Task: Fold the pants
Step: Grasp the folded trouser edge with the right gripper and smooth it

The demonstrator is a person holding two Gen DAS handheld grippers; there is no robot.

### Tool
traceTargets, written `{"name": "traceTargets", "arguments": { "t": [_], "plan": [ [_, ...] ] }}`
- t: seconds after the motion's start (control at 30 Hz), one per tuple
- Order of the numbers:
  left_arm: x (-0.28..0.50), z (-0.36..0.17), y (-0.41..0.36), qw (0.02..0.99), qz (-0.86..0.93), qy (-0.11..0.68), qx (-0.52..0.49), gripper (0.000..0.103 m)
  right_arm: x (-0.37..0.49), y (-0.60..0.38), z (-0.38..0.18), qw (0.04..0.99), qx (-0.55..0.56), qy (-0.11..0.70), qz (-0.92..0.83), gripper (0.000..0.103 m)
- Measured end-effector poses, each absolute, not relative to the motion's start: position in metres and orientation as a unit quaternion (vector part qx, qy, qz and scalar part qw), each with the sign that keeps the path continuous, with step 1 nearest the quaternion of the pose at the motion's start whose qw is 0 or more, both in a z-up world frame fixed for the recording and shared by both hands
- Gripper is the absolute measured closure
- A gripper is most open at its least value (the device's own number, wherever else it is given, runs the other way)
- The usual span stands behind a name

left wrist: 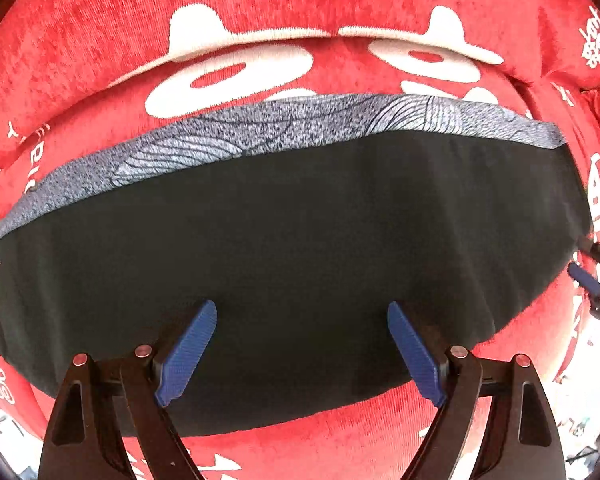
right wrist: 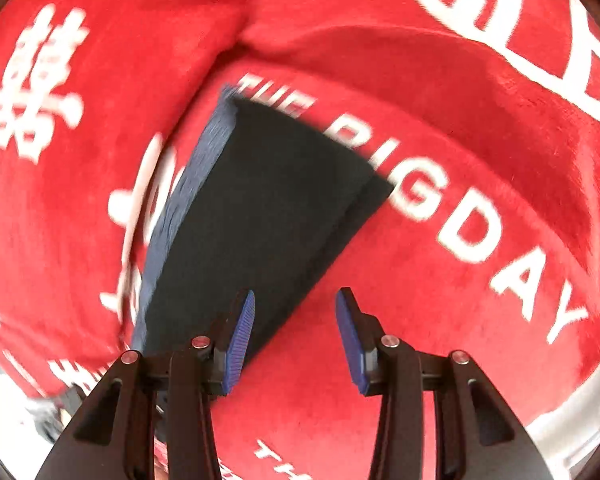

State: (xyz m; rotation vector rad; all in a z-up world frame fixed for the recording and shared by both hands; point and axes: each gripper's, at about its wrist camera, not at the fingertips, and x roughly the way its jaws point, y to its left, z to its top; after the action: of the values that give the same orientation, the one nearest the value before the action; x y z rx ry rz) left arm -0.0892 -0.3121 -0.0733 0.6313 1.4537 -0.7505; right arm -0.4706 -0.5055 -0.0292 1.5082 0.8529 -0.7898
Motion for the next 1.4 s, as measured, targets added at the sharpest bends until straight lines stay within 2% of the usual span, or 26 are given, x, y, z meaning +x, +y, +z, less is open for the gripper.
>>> {"name": "traceTargets", "arguments": {
  "t": [0.03, 0.07, 0.1, 0.17, 0.23, 0.47, 0.6, 0.7, 0.77, 0.83, 1.13, 1.4],
  "plan": [
    [-0.090, -0.075, -0.313, 0.642, -0.326, 0.637, 0.277, 0.015, -0.475, -0.512, -0.034, 0.574, 0.657, 0.354, -0.338, 0.059],
    [-0.091, -0.075, -0.314, 0.644, -0.324, 0.636, 0.276, 0.015, -0.477, -0.515, -0.038, 0.571, 0.663, 0.348, -0.337, 0.077],
    [-0.093, -0.075, -0.313, 0.646, -0.323, 0.634, 0.277, 0.015, -0.480, -0.521, -0.040, 0.571, 0.668, 0.340, -0.333, 0.087],
    [-0.096, -0.076, -0.314, 0.650, -0.321, 0.629, 0.281, 0.013, -0.480, -0.526, -0.039, 0.579, 0.658, 0.350, -0.331, 0.097],
    [-0.099, -0.077, -0.312, 0.653, -0.319, 0.625, 0.284, 0.012, -0.478, -0.527, -0.037, 0.592, 0.630, 0.374, -0.336, 0.097],
    [-0.103, -0.079, -0.315, 0.659, -0.305, 0.624, 0.288, 0.009, -0.476, -0.529, -0.028, 0.616, 0.575, 0.421, -0.336, 0.095],
    [-0.102, -0.078, -0.309, 0.659, -0.299, 0.627, 0.289, 0.009, -0.484, -0.526, -0.024, 0.604, 0.606, 0.404, -0.323, 0.094],
    [-0.100, -0.076, -0.311, 0.659, -0.296, 0.627, 0.291, 0.009, -0.490, -0.520, -0.023, 0.603, 0.622, 0.395, -0.304, 0.085],
    [-0.100, -0.074, -0.311, 0.659, -0.295, 0.627, 0.292, 0.009, -0.490, -0.513, -0.023, 0.604, 0.627, 0.394, -0.294, 0.071],
    [-0.098, -0.074, -0.311, 0.659, -0.294, 0.629, 0.290, 0.009, -0.491, -0.506, -0.023, 0.604, 0.632, 0.394, -0.285, 0.065],
    [-0.101, -0.073, -0.310, 0.661, -0.292, 0.628, 0.290, 0.009, -0.480, -0.498, -0.040, 0.594, 0.668, 0.371, -0.251, 0.063],
    [-0.103, -0.073, -0.310, 0.664, -0.290, 0.625, 0.291, 0.009, -0.480, -0.503, -0.053, 0.605, 0.697, 0.307, -0.234, 0.058]
  ]
}}
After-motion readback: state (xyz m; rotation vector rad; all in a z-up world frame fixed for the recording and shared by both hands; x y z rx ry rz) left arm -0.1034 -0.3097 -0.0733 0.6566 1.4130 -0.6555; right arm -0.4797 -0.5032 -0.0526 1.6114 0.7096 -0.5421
